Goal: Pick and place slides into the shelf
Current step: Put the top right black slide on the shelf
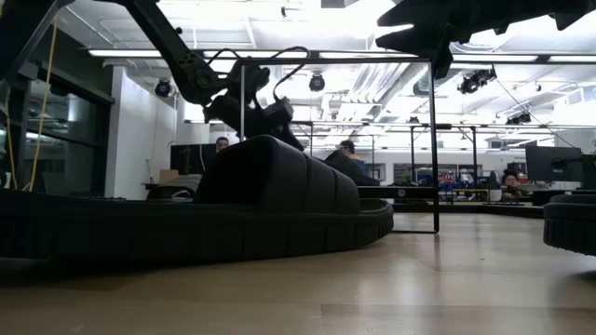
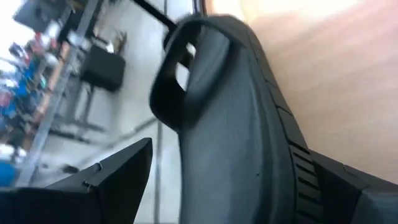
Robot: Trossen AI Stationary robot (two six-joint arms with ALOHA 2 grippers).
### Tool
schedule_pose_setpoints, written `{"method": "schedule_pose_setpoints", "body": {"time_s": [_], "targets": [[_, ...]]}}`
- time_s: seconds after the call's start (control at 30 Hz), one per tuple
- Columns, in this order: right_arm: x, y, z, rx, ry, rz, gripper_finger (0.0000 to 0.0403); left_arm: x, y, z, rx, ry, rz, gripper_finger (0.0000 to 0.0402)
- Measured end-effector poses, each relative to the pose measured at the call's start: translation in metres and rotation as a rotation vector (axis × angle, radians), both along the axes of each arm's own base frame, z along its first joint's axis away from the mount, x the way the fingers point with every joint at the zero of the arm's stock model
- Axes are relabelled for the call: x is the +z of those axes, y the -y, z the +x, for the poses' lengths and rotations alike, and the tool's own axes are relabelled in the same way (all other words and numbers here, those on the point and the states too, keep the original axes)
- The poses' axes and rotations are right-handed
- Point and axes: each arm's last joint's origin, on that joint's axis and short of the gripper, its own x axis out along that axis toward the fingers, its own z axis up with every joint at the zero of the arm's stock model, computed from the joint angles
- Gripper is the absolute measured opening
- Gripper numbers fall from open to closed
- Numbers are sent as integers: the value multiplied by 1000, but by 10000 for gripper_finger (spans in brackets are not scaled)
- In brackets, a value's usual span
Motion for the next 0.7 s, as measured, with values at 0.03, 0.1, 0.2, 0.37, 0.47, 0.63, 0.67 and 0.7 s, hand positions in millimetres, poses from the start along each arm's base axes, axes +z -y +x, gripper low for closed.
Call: {"method": "schedule_pose_setpoints", "body": {"time_s": [0.03,0.1,0.2,0.37,0.47,0.63,0.67,0.7], "targets": [[0,0,0,0,-1,0,140,0,1,-1,18,-12,-17,328],[0,0,0,0,0,0,140,4,3,3,63,-25,-67,328],[0,0,0,2,-1,1,140,9,3,6,131,-62,-168,328],[0,0,0,7,-1,2,140,19,5,10,179,-125,-289,328],[0,-1,0,18,-1,6,140,27,5,11,201,-140,-346,328],[-2,-1,0,23,-20,17,140,34,8,11,184,-160,-453,328],[-3,-1,0,23,-27,16,140,36,9,10,184,-162,-465,328],[-4,0,-1,22,-37,12,140,37,10,9,182,-170,-479,328]]}}
